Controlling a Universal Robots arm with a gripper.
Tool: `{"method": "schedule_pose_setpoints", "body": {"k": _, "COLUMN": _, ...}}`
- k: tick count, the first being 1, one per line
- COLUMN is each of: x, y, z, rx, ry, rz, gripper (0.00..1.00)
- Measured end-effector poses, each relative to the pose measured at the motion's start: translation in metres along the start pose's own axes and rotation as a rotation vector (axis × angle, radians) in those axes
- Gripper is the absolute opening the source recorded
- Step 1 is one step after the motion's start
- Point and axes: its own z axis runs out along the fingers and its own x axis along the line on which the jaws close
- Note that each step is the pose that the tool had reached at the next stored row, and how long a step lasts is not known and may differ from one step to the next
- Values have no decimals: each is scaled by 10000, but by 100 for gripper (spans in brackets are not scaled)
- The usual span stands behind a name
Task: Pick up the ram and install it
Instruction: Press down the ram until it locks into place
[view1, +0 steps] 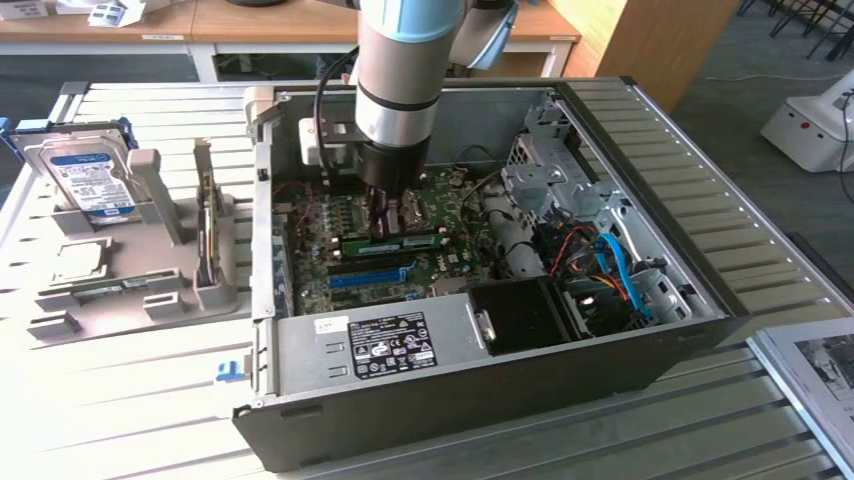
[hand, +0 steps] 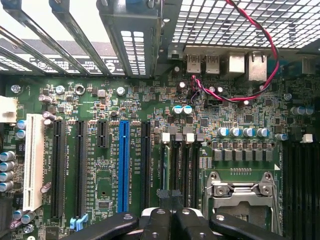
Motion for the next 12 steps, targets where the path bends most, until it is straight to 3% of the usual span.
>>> {"method": "schedule_pose_setpoints", "body": {"k": 12, "x": 1, "y": -1, "z": 18, "rx": -1, "ry": 0, "rz": 0, "gripper": 10}}
